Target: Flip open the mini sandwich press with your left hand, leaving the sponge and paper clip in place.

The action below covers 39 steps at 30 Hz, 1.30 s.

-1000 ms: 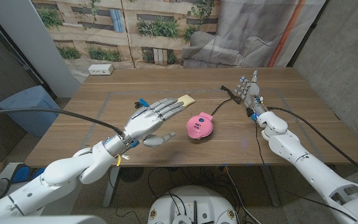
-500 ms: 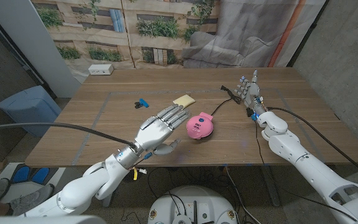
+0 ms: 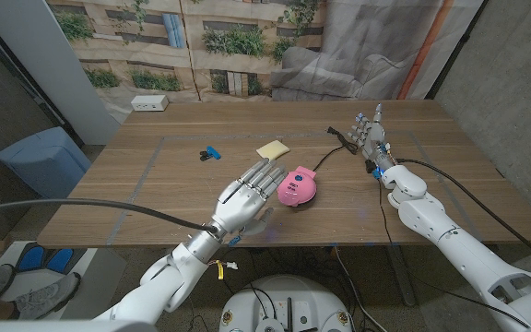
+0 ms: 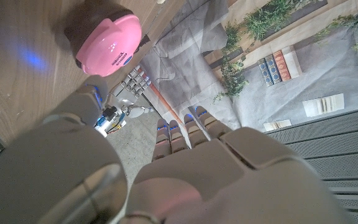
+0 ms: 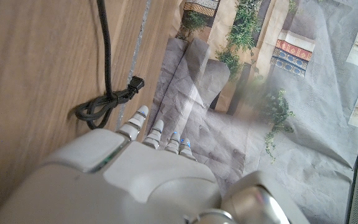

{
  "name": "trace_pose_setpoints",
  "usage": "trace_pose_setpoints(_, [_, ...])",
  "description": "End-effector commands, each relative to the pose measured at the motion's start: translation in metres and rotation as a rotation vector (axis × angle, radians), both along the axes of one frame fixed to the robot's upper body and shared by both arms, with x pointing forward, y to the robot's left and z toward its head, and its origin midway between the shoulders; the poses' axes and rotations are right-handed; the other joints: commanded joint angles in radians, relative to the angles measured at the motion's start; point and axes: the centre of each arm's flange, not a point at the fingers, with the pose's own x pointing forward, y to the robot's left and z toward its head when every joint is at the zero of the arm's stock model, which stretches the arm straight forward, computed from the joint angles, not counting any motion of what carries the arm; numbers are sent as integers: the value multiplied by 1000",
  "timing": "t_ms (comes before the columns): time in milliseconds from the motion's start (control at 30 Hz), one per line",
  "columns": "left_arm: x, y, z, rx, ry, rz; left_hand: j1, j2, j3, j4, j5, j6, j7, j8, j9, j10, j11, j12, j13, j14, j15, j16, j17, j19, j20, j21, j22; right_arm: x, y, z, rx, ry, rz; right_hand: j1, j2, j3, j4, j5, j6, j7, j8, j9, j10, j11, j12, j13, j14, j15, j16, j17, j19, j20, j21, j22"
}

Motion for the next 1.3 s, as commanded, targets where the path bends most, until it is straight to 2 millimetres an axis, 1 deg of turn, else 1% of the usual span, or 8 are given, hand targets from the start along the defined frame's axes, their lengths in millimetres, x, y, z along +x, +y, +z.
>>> trace_pose_setpoints(33, [9, -14, -22, -34, -66, 50, 24, 4, 0, 4, 2, 15, 7, -1, 2, 8, 5, 4, 2, 4, 6, 2, 3, -3, -56, 4, 0, 0, 0, 0, 0, 0, 0, 3, 90, -5, -1, 5, -5, 0, 4, 6, -7, 5, 6, 5, -8, -20, 3, 4, 2, 9, 4, 4])
trace_pose_setpoints(300, [22, -19, -30, -47, -76, 55, 39, 6, -1, 5, 3, 22, 3, 1, 2, 14, 2, 7, 2, 11, 3, 4, 3, 5, -52, 8, 0, 0, 0, 0, 0, 0, 0, 3, 90, -5, -1, 5, -6, -1, 4, 6, -8, 4, 5, 5, -9, -20, 3, 4, 2, 9, 4, 4])
trace_pose_setpoints(733, [39, -41, -39, -64, -71, 39, 57, 7, -5, 5, 4, 32, 1, 3, 2, 18, 0, 7, 2, 19, 2, 6, 3, 9, -50, 9, 0, 0, 0, 0, 0, 0, 0, 3, 90, -5, -1, 5, -6, 1, 4, 6, -7, 4, 6, 5, -9, -22, 3, 4, 2, 9, 4, 4])
trace_pose_setpoints(933, [44, -45, -44, -59, -56, 36, 65, 7, -7, 5, 4, 39, -4, 5, 2, 21, -5, 8, 2, 23, 0, 6, 3, 13, -50, 9, 0, 0, 0, 0, 0, 0, 0, 3, 90, -5, -1, 5, -6, 1, 4, 6, -7, 5, 6, 5, -8, -20, 3, 4, 1, 9, 4, 4])
trace_pose_setpoints(1300, [55, -49, -45, -1, -64, 22, 78, 6, -11, 6, 5, 45, -9, 6, 2, 23, -7, 7, 2, 26, -2, 5, 3, 17, -50, 10, 0, 0, 0, 0, 0, 0, 0, 3, 90, -5, -1, 5, -6, 2, 4, 6, -7, 4, 6, 5, -9, -21, 3, 4, 2, 10, 4, 4])
